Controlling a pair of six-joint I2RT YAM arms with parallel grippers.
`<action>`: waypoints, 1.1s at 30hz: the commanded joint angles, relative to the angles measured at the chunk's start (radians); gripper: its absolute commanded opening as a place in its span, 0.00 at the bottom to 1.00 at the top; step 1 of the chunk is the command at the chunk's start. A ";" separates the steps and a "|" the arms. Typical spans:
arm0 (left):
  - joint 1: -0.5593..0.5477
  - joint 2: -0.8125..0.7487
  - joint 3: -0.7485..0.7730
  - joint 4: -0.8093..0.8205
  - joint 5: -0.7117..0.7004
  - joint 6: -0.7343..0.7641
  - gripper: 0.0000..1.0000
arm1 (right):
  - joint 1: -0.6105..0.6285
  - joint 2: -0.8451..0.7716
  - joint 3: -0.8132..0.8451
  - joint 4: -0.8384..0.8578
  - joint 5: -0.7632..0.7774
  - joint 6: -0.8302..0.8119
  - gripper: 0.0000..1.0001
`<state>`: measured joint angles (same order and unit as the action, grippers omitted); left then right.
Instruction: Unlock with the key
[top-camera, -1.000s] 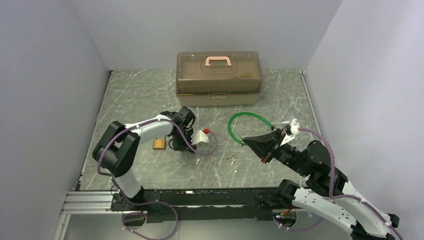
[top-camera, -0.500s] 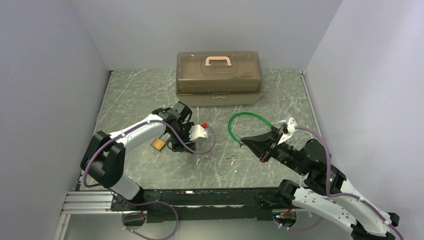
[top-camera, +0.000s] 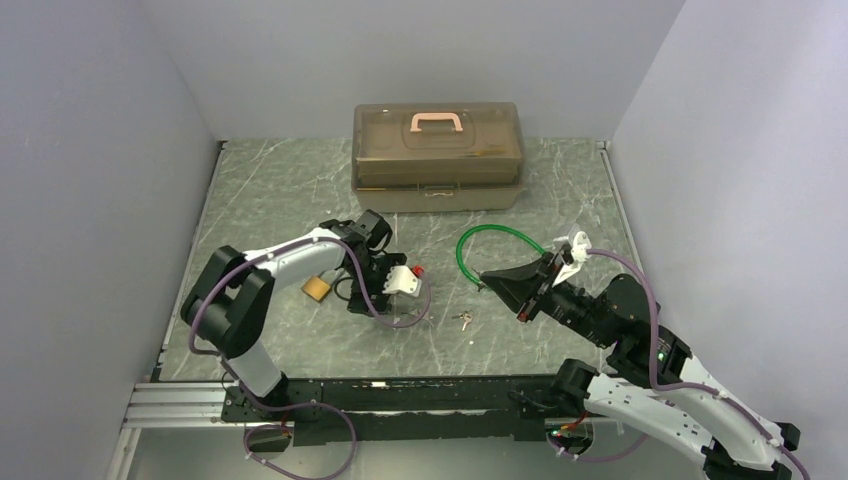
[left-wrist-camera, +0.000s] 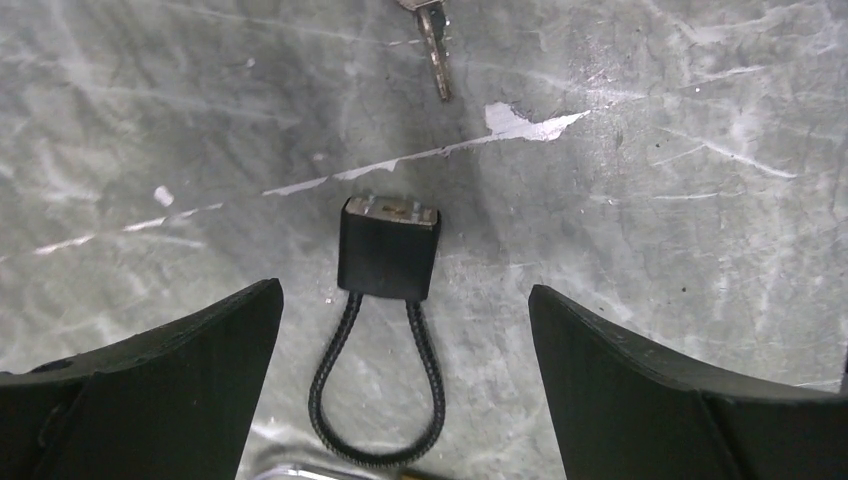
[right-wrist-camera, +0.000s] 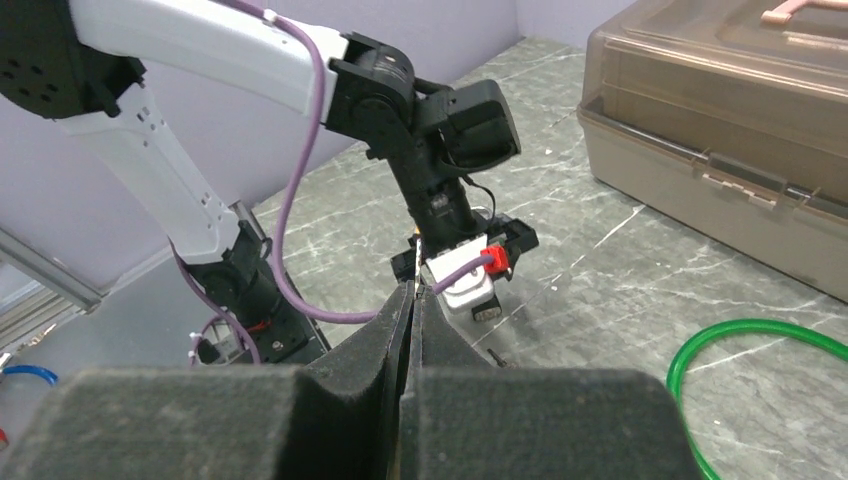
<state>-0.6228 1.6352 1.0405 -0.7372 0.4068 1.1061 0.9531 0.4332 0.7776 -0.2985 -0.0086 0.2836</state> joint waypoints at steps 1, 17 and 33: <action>0.001 0.050 0.054 -0.024 0.089 0.133 0.97 | -0.001 0.005 0.056 0.040 0.006 -0.015 0.00; 0.115 0.076 0.055 -0.066 0.243 0.207 0.72 | 0.000 0.087 0.111 0.042 0.006 -0.029 0.00; 0.049 0.121 0.024 0.014 0.097 0.212 0.63 | 0.000 0.176 0.166 0.053 0.000 -0.015 0.00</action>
<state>-0.5362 1.7313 1.0679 -0.7528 0.5716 1.2919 0.9531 0.6044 0.8909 -0.2909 -0.0086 0.2649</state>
